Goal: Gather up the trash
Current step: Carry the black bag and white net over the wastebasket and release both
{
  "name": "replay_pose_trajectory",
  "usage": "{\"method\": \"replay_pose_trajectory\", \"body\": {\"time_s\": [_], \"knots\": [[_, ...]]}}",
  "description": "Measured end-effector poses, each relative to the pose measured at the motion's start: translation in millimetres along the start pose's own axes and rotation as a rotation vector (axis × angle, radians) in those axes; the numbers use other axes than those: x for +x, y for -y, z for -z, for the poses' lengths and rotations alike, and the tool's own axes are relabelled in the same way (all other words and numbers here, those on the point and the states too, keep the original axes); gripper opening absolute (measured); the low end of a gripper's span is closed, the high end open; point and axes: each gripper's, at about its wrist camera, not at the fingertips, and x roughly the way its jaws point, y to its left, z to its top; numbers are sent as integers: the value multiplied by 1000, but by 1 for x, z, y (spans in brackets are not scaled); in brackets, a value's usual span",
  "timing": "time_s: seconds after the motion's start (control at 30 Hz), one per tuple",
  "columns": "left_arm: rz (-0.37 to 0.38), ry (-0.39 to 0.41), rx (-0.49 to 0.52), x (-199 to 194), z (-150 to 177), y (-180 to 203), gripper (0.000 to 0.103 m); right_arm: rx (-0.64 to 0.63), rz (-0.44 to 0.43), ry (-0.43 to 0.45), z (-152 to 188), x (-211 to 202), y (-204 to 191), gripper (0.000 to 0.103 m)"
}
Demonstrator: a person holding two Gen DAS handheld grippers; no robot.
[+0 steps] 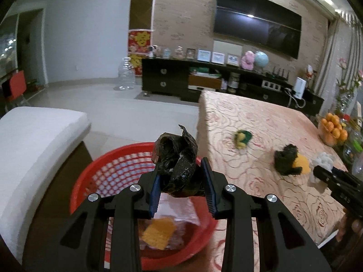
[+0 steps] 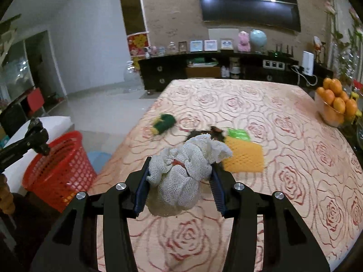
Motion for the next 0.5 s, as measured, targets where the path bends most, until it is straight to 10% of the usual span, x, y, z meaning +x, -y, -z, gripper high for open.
{"method": "replay_pose_trajectory", "body": {"time_s": [0.5], "knots": [[-126,21,-85,-2,-6,-59,31,-114,-170,0,-34,13,-87,46]]}}
